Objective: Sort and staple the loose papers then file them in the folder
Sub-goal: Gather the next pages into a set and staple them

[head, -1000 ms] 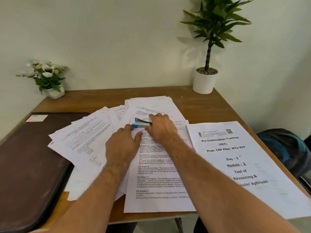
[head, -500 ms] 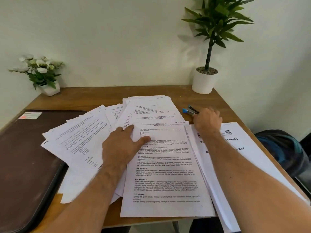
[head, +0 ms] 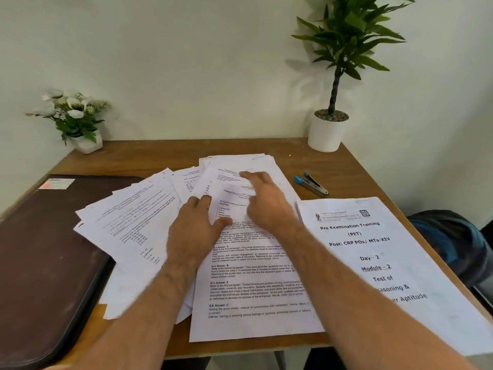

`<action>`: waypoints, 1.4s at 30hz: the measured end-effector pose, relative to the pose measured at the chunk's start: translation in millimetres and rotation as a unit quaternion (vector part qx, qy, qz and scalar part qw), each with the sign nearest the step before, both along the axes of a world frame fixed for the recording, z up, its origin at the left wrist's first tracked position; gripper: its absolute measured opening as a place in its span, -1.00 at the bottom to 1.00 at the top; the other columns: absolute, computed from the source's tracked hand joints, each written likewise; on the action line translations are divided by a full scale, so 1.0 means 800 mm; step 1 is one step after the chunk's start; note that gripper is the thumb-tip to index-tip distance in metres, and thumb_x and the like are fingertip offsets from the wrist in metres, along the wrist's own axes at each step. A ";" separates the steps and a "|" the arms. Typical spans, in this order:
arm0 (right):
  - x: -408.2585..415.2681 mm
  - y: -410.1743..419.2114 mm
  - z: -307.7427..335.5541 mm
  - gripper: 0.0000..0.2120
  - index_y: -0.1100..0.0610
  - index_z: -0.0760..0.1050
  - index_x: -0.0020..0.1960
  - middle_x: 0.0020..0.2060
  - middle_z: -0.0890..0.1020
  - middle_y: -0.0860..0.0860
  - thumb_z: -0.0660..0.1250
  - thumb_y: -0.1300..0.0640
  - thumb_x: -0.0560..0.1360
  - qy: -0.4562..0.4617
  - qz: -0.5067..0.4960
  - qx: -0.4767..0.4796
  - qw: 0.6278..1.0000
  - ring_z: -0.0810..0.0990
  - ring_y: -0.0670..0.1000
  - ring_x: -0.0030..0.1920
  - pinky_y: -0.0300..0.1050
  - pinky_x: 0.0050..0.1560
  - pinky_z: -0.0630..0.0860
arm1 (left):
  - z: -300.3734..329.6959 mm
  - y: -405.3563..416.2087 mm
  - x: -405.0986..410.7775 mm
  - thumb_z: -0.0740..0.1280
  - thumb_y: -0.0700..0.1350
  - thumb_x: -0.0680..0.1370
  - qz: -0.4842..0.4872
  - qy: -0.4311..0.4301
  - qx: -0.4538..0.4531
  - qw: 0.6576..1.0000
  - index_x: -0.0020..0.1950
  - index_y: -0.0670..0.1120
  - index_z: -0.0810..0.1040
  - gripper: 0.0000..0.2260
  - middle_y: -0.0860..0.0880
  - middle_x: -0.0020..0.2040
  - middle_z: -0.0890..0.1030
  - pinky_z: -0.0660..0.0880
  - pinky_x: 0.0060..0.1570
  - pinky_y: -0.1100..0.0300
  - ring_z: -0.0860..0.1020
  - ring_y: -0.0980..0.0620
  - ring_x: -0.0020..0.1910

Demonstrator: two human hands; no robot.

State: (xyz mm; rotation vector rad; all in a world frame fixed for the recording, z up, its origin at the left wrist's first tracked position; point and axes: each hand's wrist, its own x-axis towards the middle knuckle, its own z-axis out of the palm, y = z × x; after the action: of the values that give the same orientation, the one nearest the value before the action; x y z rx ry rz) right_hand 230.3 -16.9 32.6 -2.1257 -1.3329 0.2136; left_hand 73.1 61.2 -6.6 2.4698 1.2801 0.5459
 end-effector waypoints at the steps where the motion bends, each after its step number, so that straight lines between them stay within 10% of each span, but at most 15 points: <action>1: -0.014 0.006 -0.002 -0.26 -0.09 0.22 0.55 0.47 0.30 -0.05 0.30 0.36 0.47 0.024 0.015 -0.005 1.000 0.43 0.02 0.35 -0.01 0.31 0.50 | -0.001 -0.001 0.000 0.35 0.26 0.55 -0.011 -0.008 0.013 1.000 0.44 -0.03 0.42 -0.43 -0.04 0.25 0.50 0.54 0.09 -0.05 0.49 -0.10 0.24; 5: -0.037 0.020 -0.016 -0.44 -0.04 0.45 0.37 0.31 0.51 -0.03 0.37 0.32 0.43 0.117 -0.014 0.038 0.992 0.49 -0.01 0.25 -0.09 0.22 0.50 | -0.006 -0.001 -0.005 0.33 -0.04 0.53 -0.063 -0.107 0.009 0.992 0.09 -0.07 0.64 -0.79 0.03 0.05 0.53 0.47 0.03 0.05 0.50 -0.03 0.07; 9: -0.037 0.019 -0.024 -0.80 0.04 0.55 -0.01 0.01 0.56 -0.08 0.42 0.29 0.46 0.161 -0.060 0.080 0.982 0.53 -0.04 0.08 -0.21 0.04 0.48 | 0.014 0.010 -0.016 0.23 0.02 0.58 0.017 -0.313 -0.204 0.927 -0.14 0.06 0.75 -0.70 0.12 -0.07 0.71 0.52 0.04 0.12 0.62 0.11 -0.02; 13: -0.038 0.019 -0.027 -0.74 0.03 0.55 -0.08 -0.04 0.59 -0.10 0.56 0.25 0.35 0.169 -0.065 0.133 0.975 0.55 -0.08 0.01 -0.24 -0.01 0.54 | 0.036 0.046 -0.009 0.47 0.03 0.55 0.097 -0.171 -0.233 0.952 0.22 0.01 0.64 -0.73 0.07 0.06 0.66 0.48 0.11 0.13 0.61 0.03 0.04; 21: -0.038 0.017 -0.031 -0.66 -0.07 0.49 0.15 0.02 0.59 -0.10 0.40 0.28 0.48 0.160 -0.054 0.155 0.973 0.56 -0.10 0.04 -0.26 0.02 0.55 | 0.026 0.043 0.023 0.60 -0.14 0.40 0.104 -0.279 -0.315 0.901 -0.08 -0.04 0.70 -0.85 0.01 -0.18 0.73 0.65 0.00 0.00 0.71 -0.05 -0.18; 30: -0.049 0.037 -0.020 -0.33 -0.18 0.16 0.52 0.06 0.57 -0.11 0.27 0.30 0.55 0.177 -0.001 0.142 0.974 0.58 -0.12 0.01 -0.30 -0.01 0.53 | 0.023 0.040 -0.012 0.48 -0.17 0.51 0.053 -0.285 -0.180 0.940 -0.17 -0.07 0.63 -0.92 0.03 -0.23 0.66 0.47 -0.21 0.15 0.60 0.00 -0.19; 36: -0.052 0.043 -0.039 -0.69 0.00 0.57 0.08 0.06 0.52 -0.08 0.50 0.26 0.40 0.080 0.013 0.157 0.984 0.53 -0.09 0.03 -0.32 0.04 0.50 | 0.042 0.047 -0.026 0.31 -0.11 0.37 -0.070 -0.279 -0.233 0.929 -0.32 -0.11 0.71 -0.80 0.06 -0.12 0.74 0.54 -0.04 0.16 0.64 0.09 -0.01; 42: -0.054 0.037 -0.036 -0.74 0.00 0.60 -0.04 0.15 0.30 -0.13 0.56 0.25 0.36 0.051 -0.008 0.179 0.982 0.48 -0.08 0.11 -0.15 0.06 0.61 | 0.048 0.083 0.003 0.49 -0.04 0.54 0.089 -0.084 -0.179 0.976 0.33 0.00 0.58 -0.64 -0.02 0.30 0.61 0.45 0.11 0.21 0.55 0.04 0.11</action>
State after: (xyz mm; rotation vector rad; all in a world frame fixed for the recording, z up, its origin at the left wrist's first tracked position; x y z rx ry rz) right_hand 186.8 12.9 3.4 -1.7984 -1.1926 0.0669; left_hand 75.6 127.5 31.7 1.9867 1.3996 0.5032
